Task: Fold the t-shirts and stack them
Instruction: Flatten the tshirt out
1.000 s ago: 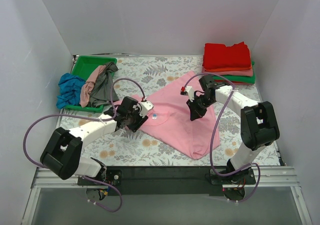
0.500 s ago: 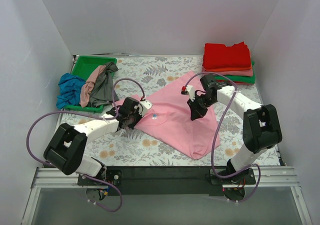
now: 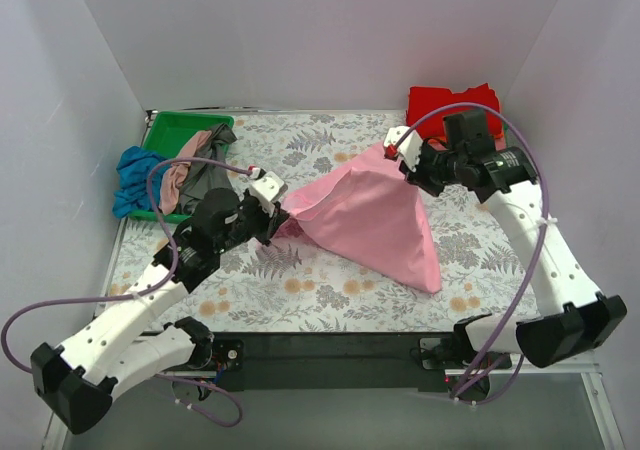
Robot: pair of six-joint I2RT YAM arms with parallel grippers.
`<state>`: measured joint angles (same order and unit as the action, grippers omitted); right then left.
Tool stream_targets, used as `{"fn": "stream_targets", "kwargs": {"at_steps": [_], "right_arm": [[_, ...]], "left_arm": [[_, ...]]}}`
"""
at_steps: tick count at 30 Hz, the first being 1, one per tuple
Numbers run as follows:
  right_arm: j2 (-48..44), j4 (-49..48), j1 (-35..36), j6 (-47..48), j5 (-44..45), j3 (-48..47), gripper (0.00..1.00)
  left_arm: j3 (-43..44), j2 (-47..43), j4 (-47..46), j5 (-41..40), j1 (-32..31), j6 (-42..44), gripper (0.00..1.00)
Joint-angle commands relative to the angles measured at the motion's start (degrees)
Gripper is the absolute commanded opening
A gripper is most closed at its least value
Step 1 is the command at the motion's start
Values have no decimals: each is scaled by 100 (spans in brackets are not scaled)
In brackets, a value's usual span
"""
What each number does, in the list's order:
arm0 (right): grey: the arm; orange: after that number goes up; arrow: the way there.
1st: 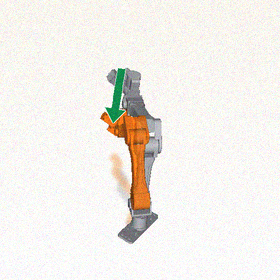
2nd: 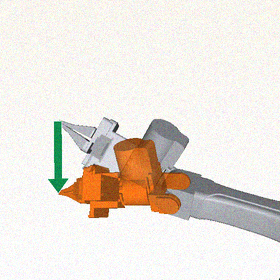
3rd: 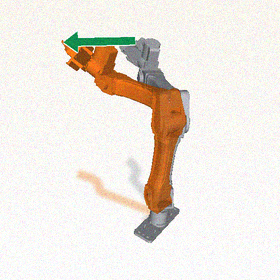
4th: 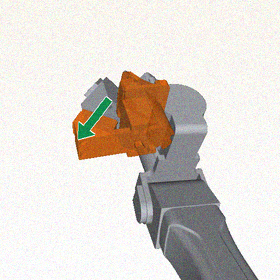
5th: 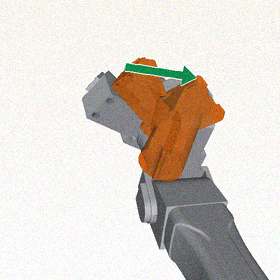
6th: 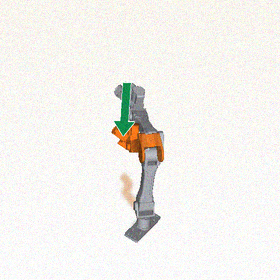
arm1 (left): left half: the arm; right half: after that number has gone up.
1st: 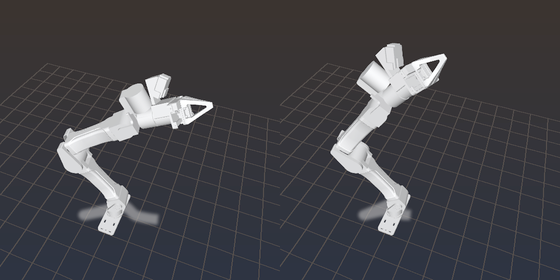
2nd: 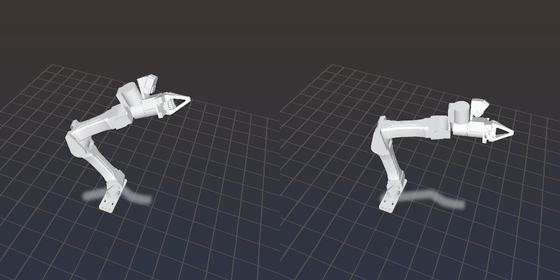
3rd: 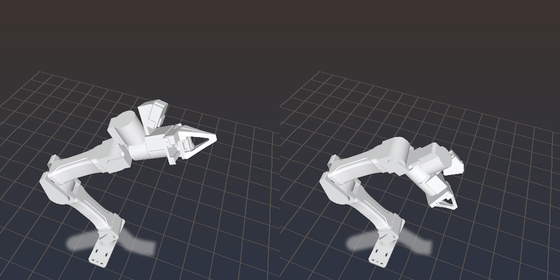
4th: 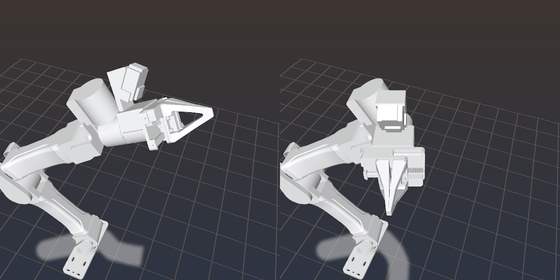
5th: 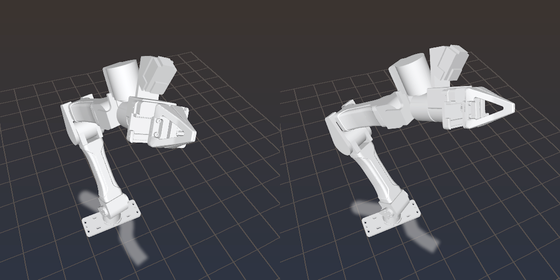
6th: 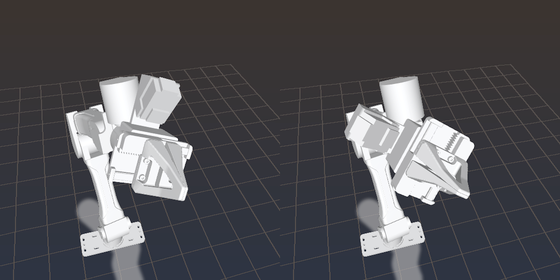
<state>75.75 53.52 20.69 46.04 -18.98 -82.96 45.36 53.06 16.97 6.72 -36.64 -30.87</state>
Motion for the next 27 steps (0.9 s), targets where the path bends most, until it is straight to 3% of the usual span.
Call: {"fn": "stream_targets", "kwargs": {"at_steps": [1, 9, 19, 24, 27], "right_arm": [[-463, 274, -12, 598, 710, -598, 1], [-930, 54, -399, 643, 1292, -2469, 1], [-1141, -1431, -425, 696, 2434, -3938, 1], [-781, -1695, -434, 424, 2023, -4237, 1], [-448, -1617, -434, 64, 1224, -4220, 1]], "left_arm": [[367, -488, 87, 1039, -71, -998, 0], [1256, -499, -501, 2481, -106, -2713, 0], [2644, -85, -1485, 4099, -282, -4690, 0], [2803, -243, -1917, 4470, -282, -5323, 0], [2592, -435, -1917, 4295, -291, -5403, 0]]}}
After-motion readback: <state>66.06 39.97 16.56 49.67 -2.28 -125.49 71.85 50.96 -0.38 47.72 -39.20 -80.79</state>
